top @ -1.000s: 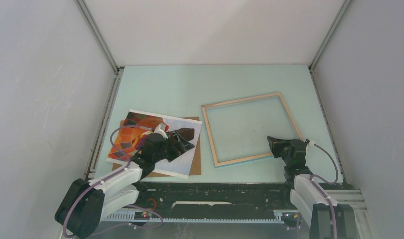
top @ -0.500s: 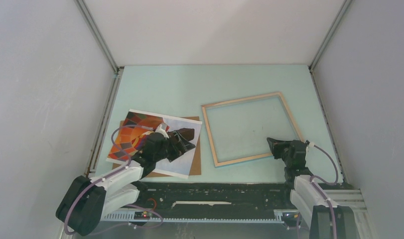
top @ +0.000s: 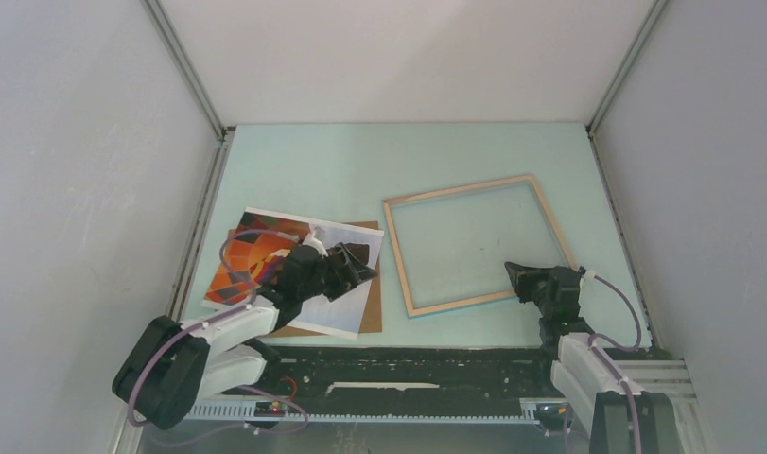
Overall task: Put the photo into the frame
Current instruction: Place the photo frame item in the photo frame.
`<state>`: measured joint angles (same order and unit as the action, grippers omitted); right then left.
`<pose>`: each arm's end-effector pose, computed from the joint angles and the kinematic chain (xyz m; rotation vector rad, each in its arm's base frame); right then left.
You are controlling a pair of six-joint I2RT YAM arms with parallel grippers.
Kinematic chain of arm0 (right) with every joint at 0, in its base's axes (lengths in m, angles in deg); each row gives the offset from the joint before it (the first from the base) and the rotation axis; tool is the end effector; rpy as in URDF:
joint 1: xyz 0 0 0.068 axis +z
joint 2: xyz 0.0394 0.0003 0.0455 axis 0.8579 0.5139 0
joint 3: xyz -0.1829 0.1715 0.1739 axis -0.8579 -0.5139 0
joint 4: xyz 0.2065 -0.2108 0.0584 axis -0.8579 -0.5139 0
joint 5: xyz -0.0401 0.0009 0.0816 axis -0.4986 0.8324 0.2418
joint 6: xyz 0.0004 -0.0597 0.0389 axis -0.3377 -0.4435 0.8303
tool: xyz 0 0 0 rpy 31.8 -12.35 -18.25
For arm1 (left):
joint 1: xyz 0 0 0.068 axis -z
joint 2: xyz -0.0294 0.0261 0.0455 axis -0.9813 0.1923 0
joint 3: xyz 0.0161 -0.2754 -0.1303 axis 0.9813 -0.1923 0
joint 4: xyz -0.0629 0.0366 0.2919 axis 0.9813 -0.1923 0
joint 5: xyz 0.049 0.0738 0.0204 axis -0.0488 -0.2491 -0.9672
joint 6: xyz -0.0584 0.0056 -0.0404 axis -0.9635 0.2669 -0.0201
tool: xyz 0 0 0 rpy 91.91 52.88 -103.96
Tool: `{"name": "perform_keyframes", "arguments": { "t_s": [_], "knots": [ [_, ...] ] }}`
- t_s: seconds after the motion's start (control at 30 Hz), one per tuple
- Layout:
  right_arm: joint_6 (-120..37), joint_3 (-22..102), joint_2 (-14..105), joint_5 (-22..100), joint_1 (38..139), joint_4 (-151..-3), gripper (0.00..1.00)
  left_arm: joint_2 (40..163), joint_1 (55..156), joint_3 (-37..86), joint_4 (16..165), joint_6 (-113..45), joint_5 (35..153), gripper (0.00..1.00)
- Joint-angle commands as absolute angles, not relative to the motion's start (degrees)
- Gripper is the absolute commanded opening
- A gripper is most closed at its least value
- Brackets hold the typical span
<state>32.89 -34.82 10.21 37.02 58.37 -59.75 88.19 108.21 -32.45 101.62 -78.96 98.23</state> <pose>0.1737 0.0039 0.1019 1.4013 1.7178 0.9332 0.1936 -0.1236 0.1343 -0.4169 2.3209 -1.0501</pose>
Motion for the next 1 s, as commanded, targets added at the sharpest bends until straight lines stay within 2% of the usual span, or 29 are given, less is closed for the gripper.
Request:
{"name": "perform_keyframes", "arguments": {
  "t_s": [0.0,0.1,0.23,0.57,0.8,0.97],
  "knots": [
    [33.37,-36.89,9.31,36.18,58.72,-60.40,0.00,92.26,109.52,-26.52,106.17,-78.99,99.61,0.87],
    [33.42,-37.00,9.31,36.20,58.72,-60.51,0.00,96.90,110.36,-23.85,109.19,-79.86,100.93,0.83],
    [33.52,-36.98,9.24,36.33,58.71,-60.73,0.00,103.67,110.64,-20.91,114.11,-82.48,102.57,0.70],
    [33.77,-37.19,9.74,36.35,58.41,-60.13,0.00,113.26,113.24,-15.76,116.86,-84.09,101.28,0.47],
    [33.90,-37.21,10.36,36.63,58.19,-59.59,0.00,117.12,113.80,-16.12,119.06,-85.64,100.04,0.40],
    [33.77,-36.99,10.88,37.19,57.90,-59.04,0.00,117.08,113.80,-17.65,120.39,-85.42,98.07,0.45]
  ]
}}
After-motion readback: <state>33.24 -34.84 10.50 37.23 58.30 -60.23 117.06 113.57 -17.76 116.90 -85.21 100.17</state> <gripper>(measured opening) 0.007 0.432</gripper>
